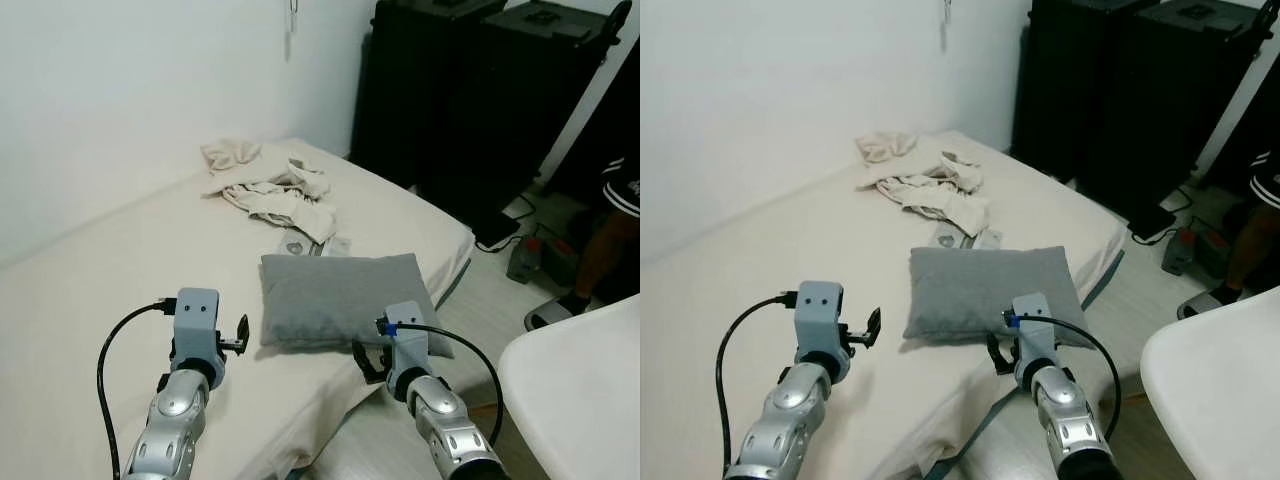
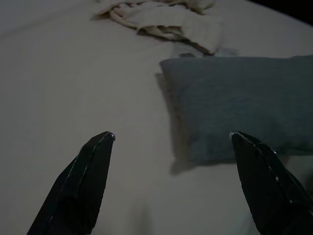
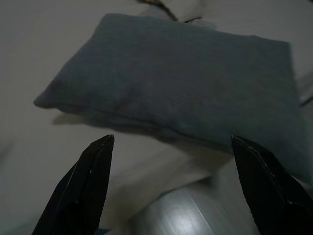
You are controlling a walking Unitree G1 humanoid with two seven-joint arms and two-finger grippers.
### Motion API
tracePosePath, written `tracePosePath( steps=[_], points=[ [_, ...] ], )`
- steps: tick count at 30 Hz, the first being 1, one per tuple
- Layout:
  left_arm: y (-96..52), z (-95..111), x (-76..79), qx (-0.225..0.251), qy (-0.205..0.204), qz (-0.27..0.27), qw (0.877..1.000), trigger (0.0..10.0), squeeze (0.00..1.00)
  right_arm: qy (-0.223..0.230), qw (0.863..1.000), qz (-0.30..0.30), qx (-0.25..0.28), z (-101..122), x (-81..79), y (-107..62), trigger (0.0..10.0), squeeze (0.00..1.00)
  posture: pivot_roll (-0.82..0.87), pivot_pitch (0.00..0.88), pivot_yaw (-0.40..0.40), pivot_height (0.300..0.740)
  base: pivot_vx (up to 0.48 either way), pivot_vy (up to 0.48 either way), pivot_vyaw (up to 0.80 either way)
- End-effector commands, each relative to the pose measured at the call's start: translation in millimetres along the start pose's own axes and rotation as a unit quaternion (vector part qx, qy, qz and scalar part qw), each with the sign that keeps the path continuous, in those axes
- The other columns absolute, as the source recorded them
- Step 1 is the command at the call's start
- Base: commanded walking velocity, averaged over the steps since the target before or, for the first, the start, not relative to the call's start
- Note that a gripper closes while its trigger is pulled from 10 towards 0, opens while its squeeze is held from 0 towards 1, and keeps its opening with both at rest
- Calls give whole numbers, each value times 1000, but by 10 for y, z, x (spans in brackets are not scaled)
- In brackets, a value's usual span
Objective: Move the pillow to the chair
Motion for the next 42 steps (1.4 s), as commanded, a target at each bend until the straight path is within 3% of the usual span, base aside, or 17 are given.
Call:
tracePosePath(
  steps=[1, 27, 30, 32, 42],
  points=[
    [-16, -14, -11, 0, -2, 2, 1000, 10000, 0, 7, 1000, -3, -2, -27, 7, -12, 10000, 0, 37, 103, -29, 740, -266, 0, 0],
    [18, 33, -22, 5, 6, -1, 1000, 10000, 0, 14, 1000, -5, -1, -21, -14, 17, 10000, 0, 50, 83, -19, 740, -31, 0, 0],
    [26, 19, -29, 2, 9, 1, 1000, 10000, 0, -26, 1000, 11, -7, -33, -78, 26, 10000, 0, 49, 80, -21, 740, 0, 0, 0],
    [26, 18, -29, 2, 9, 2, 1000, 10000, 0, -27, 1000, 12, -8, -38, -82, 27, 10000, 0, 50, 80, -24, 740, 0, 0, 0],
    [13, 0, -33, -1, 10, 3, 1000, 10000, 0, -39, 999, 23, -13, -57, -124, 32, 10000, 0, 49, 82, -27, 740, 0, 0, 778]
  ],
)
Point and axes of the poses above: a point about 5 cm out from each wrist's last joint towards the gripper, its own y axis pointing out of the wrist towards the gripper, its own z axis along the axis of the wrist's last joint, x = y × z, the point moved 5 cm from there along y, pointing out of the wrist towards the gripper, and after that the axes turned 2 degrees about y, right-handed, at the moved point
